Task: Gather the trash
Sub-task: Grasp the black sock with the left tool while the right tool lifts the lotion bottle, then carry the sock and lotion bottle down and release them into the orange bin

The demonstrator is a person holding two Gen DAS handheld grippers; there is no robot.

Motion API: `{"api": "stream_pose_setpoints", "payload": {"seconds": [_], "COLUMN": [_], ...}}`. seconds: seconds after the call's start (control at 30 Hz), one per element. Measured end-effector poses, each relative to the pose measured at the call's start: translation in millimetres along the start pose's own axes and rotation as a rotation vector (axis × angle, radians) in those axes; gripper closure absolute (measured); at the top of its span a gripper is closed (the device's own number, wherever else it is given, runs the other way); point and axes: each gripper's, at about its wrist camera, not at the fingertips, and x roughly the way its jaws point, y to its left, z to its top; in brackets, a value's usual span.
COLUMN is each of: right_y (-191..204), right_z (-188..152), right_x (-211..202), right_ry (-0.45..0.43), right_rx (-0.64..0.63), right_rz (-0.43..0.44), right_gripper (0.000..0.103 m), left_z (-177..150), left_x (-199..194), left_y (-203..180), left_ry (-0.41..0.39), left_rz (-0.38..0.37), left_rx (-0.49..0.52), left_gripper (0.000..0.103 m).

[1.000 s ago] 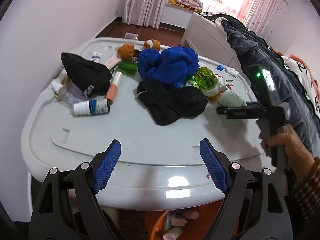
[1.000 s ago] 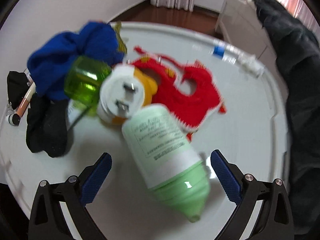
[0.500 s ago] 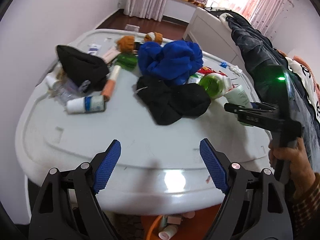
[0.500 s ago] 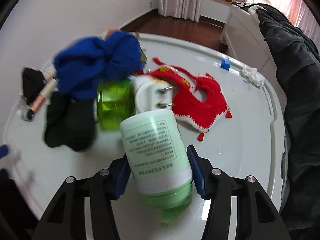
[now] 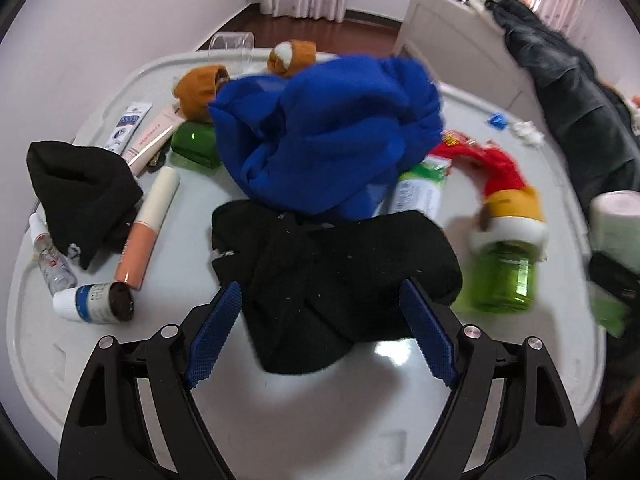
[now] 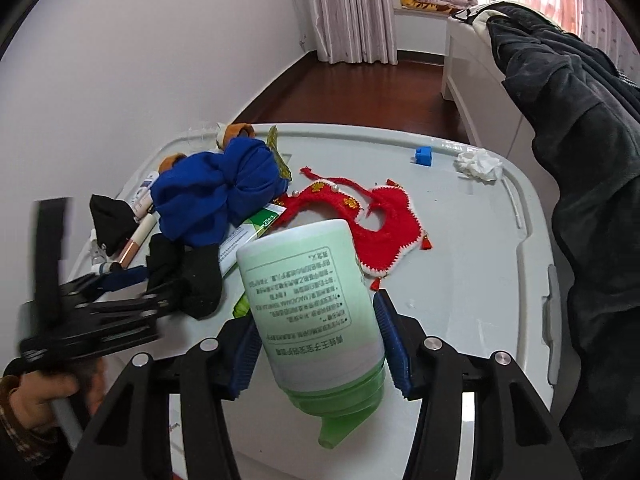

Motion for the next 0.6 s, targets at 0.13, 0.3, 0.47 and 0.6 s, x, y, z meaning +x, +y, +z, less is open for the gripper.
{"api": "stream_pose_setpoints", "payload": {"seconds": [0.13,0.3,0.47,0.6], "right_y": [-1,-3,-3,-4], "right_z": [-1,0,-2,-4], "right_x": [-8,-15,-17,-11], "right_ry": [-0.017,-0.04,-0.046,-0.026], "right_rx": [0.004,0.003,-0.004,0.006], "right_rz": [0.01,0.002,-0.001,0.013], "right_gripper": [0.05,0.054,0.056,0.056], "left_z": [-7,-13,-25,-35], "left_x": [8,-6,-32,-59], "left_y": [-4,8,21,20], "left_ry": [-0.017,-0.053,-0.075,-0.117], "left_rz": [0.084,0.014,-0.007,-0.019], "left_rx": [0.045,0.042,0.05,0.078], "left_gripper": [0.025,0.09,0.09,0.09]}}
